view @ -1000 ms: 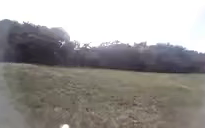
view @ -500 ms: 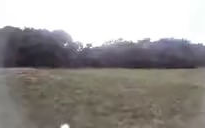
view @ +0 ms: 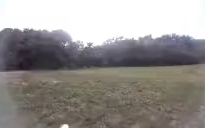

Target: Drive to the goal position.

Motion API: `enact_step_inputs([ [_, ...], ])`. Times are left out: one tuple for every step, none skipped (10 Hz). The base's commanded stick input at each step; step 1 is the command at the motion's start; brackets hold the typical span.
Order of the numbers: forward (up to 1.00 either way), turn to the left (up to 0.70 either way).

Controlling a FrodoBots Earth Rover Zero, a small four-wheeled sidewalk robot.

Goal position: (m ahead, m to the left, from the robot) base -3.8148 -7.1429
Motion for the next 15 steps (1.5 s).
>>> enact_step_inputs([
  [1.00, -0.40],
  [1.00, -0.40],
  [1.00, -0.38],
  [1.00, -0.27],
  [1.00, -0.16],
  [1.00, 0.00],
  [1.00, 0.00],
  [1.00, 0.00],
  [1.00, 0.00],
  [1.00, 0.00],
  [1.00, 0.00],
  [1.00, 0.00],
  [1.00, 0.00],
  [1.00, 0.00],
  [1.00, 0.03],
])
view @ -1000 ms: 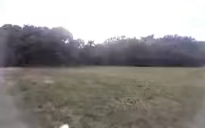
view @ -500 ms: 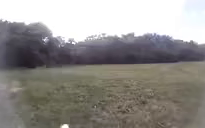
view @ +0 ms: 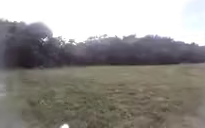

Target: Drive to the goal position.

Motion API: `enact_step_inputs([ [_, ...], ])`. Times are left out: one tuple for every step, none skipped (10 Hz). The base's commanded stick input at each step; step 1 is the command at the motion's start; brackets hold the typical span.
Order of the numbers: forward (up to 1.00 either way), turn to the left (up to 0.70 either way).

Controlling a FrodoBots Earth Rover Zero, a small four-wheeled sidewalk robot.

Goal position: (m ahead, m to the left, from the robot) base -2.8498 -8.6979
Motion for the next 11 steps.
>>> enact_step_inputs([
  [1.00, 0.40],
  [1.00, 0.40],
  [1.00, 0.40],
  [1.00, 0.26],
  [1.00, 0.10],
  [1.00, 0.00],
  [1.00, 0.00],
  [1.00, 0.00],
  [1.00, 0.00],
  [1.00, 0.00],
  [1.00, 0.00],
])
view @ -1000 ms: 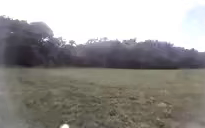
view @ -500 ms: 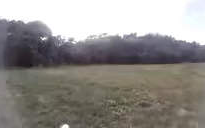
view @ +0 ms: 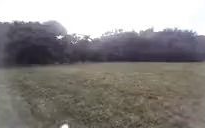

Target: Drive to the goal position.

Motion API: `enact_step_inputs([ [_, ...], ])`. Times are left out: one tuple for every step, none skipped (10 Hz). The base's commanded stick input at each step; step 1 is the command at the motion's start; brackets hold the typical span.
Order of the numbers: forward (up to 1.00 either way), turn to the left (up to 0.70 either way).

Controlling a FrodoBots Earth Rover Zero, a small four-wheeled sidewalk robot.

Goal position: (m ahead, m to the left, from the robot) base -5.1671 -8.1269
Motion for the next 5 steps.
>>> enact_step_inputs([
  [1.00, 0.00],
  [1.00, 0.00],
  [1.00, 0.00],
  [1.00, 0.00],
  [1.00, 0.00],
])
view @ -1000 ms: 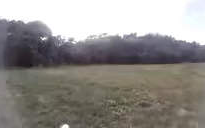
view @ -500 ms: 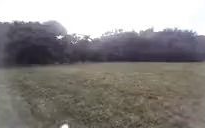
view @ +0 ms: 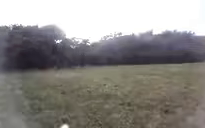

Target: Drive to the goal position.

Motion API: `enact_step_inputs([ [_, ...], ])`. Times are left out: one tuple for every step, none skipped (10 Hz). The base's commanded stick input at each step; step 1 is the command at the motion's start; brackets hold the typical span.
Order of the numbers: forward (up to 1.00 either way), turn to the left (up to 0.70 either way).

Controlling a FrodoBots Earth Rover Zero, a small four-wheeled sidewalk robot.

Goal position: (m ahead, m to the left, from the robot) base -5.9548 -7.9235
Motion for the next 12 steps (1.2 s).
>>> enact_step_inputs([
  [1.00, 0.00],
  [1.00, 0.00],
  [1.00, 0.07],
  [1.00, 0.13],
  [1.00, 0.37],
  [1.00, 0.39],
  [1.00, 0.28],
  [1.00, 0.11],
  [1.00, 0.00],
  [1.00, 0.00],
  [1.00, 0.01],
  [1.00, 0.02],
])
